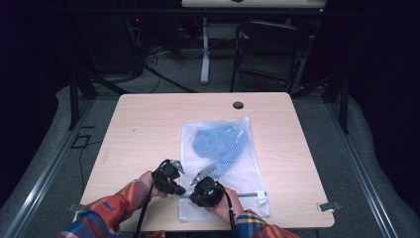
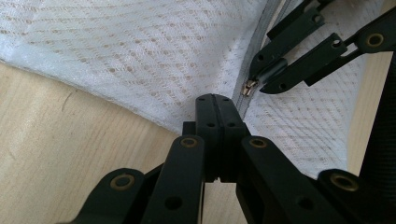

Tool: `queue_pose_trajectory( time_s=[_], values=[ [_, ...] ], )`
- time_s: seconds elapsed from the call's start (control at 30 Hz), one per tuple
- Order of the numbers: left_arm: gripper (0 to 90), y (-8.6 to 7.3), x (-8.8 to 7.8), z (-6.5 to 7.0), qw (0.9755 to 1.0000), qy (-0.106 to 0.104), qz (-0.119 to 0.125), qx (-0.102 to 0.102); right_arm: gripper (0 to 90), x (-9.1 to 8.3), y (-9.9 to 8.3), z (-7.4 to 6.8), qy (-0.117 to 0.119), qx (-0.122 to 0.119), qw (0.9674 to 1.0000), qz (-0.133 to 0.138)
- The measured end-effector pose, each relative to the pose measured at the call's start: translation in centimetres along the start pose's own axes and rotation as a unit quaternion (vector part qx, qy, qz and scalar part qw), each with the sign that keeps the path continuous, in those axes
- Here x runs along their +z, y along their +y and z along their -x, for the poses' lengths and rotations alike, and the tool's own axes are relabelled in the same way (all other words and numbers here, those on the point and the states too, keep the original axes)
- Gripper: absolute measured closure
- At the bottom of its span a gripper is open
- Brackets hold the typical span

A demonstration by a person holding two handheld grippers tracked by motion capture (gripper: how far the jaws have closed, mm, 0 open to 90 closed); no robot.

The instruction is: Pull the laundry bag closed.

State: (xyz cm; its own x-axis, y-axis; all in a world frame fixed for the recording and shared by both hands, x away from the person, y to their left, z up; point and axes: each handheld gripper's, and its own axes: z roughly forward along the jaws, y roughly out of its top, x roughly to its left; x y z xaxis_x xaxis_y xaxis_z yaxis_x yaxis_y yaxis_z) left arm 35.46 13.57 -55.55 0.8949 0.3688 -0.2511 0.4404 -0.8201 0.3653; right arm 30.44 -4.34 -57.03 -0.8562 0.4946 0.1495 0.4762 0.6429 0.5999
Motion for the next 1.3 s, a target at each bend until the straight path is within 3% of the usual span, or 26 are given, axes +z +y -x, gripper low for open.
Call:
queue_pose_trajectory(
  time_s=[0.2, 0.9, 1.07, 1.17, 1.3],
  values=[
    [90.0, 0.1, 0.0, 0.0, 1.0, 0.0, -0.002, 0.0, 86.8, -0.2, 0.1, -0.2, -0.005, -0.008, 0.9999, -0.014],
    [90.0, 0.0, 0.0, 0.0, 1.0, 0.001, -0.003, 0.005, 86.9, -1.1, -0.3, 0.8, -0.01, 0.004, 0.9994, -0.033],
    [90.0, 0.4, 0.0, 0.8, 0.9994, 0.023, -0.011, 0.023, 87.0, -1.0, -0.4, 0.9, -0.011, 0.002, 0.9997, -0.023],
    [88.3, 0.7, 0.2, 1.2, 0.9997, 0.012, 0.0, 0.021, 86.9, -0.9, -0.4, 0.8, -0.009, 0.003, 0.9997, -0.023],
    [87.3, 0.9, 0.6, 1.3, 0.9997, 0.006, -0.002, 0.024, 87.0, -0.9, -0.4, 0.8, -0.009, 0.003, 0.9997, -0.021]
  ],
)
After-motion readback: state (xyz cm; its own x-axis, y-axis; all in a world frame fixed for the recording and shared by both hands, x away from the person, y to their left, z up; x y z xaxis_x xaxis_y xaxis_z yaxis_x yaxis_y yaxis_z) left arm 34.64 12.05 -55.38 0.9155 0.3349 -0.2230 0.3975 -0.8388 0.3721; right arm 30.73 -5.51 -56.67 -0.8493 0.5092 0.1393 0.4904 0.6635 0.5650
